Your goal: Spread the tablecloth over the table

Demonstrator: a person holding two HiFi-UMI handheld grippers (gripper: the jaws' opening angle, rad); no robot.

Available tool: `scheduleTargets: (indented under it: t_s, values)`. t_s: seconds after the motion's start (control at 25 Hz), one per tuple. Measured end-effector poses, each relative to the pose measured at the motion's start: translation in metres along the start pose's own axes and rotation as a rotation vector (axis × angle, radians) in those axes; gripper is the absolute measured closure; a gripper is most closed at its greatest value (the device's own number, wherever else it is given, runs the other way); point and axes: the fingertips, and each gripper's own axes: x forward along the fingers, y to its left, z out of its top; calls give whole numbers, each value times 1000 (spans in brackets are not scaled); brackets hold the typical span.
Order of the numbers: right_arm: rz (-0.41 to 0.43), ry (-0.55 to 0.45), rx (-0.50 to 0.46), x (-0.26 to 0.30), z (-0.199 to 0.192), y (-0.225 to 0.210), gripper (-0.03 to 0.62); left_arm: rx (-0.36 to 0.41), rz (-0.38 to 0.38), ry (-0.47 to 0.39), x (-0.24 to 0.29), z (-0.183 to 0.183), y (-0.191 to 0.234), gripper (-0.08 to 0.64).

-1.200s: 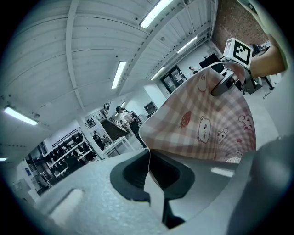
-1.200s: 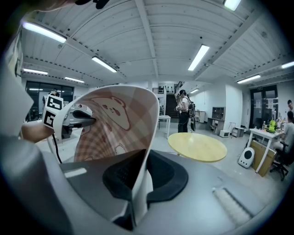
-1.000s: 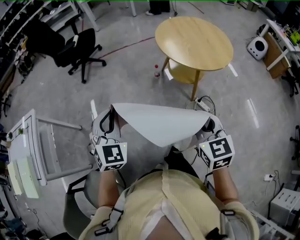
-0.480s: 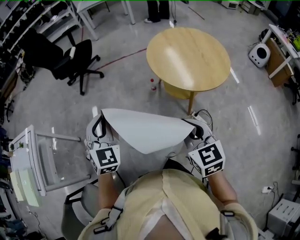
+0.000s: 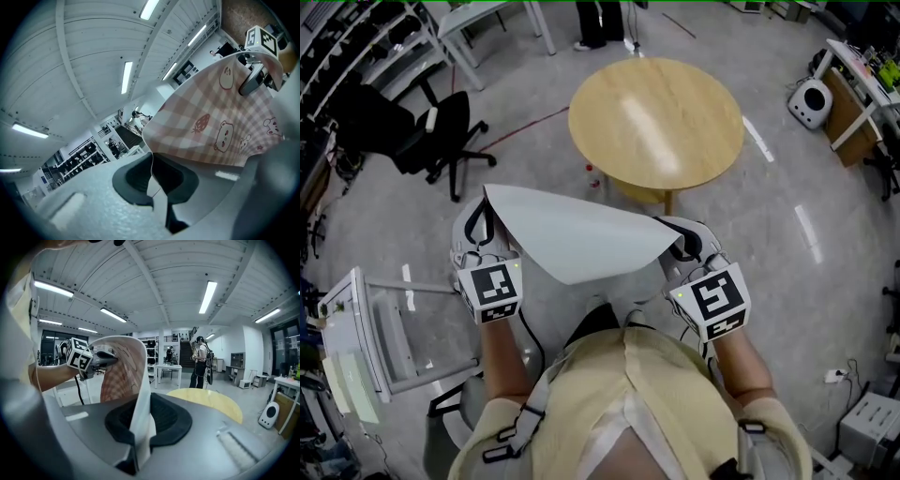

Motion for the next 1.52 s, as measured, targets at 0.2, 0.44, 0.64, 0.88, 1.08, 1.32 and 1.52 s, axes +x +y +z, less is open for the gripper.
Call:
scheduleTargets:
  t_s: [0.2,0.44,0.64,0.88,1.08,1.32,1.52]
  values:
    - [-62,-45,-40,-1,24,-26,584,11,3,-91,37,46,11,554]
    - [-112,-86,-59,4,51,-55,584,15,-28,-179,87,90,20,554]
    - [-192,-82,-79,20,71,-103,584,35,-109,-230,148,123,16,554]
    - [-291,-60,-63,51,84,-168,584,63,-192,-276,238,155,0,554]
    - [-350,-36,-86,79,97,-220,583,95,-266,-309,312,179,-13,554]
    - [-438,4,-83,114,101,-282,583,158,-357,-347,392,204,-31,554]
    - [-507,54,-89,134,99,-332,583,180,-432,-369,453,221,-53,554]
